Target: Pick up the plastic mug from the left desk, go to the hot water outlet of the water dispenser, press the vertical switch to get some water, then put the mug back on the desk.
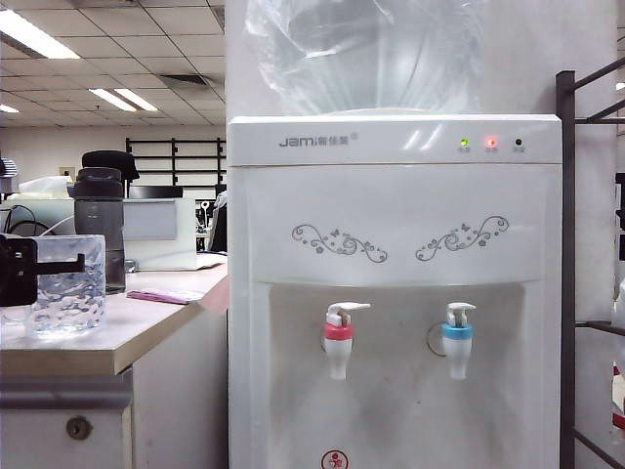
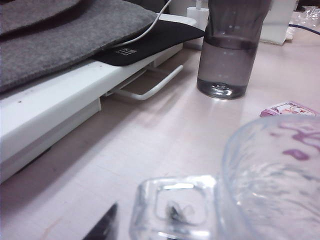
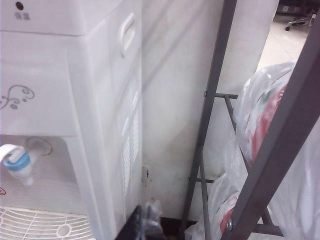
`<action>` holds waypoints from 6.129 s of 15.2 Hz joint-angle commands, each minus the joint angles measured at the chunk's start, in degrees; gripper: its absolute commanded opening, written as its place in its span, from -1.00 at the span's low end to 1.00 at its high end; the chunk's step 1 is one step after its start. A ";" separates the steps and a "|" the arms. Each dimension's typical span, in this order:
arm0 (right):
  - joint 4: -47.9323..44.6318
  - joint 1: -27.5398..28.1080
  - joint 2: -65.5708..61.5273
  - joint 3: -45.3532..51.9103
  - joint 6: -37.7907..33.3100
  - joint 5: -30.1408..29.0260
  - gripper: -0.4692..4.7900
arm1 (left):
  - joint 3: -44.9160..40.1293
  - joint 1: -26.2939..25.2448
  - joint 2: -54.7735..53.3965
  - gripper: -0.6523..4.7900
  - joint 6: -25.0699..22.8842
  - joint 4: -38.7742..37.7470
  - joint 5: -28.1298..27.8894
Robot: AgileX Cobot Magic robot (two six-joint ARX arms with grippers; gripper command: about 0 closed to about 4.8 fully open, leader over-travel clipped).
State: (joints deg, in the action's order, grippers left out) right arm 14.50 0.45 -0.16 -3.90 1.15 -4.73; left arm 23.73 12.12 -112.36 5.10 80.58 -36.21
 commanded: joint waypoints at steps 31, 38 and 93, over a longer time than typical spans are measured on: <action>-0.59 -0.02 0.02 -0.22 0.17 -0.09 -0.84 | -4.37 0.02 0.22 0.94 -0.31 1.46 3.02; -0.59 -0.02 0.02 -0.22 0.17 -0.09 -0.84 | -5.68 0.81 2.84 0.94 -0.33 2.60 13.09; -0.59 -0.02 0.00 -0.22 0.17 -0.09 -0.84 | -23.26 -19.30 112.21 -0.78 -6.62 -83.12 37.09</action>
State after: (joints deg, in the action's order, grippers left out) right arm 14.52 0.45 -0.14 -3.90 1.15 -4.73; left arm 0.47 -7.20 -0.21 -1.48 -2.83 0.89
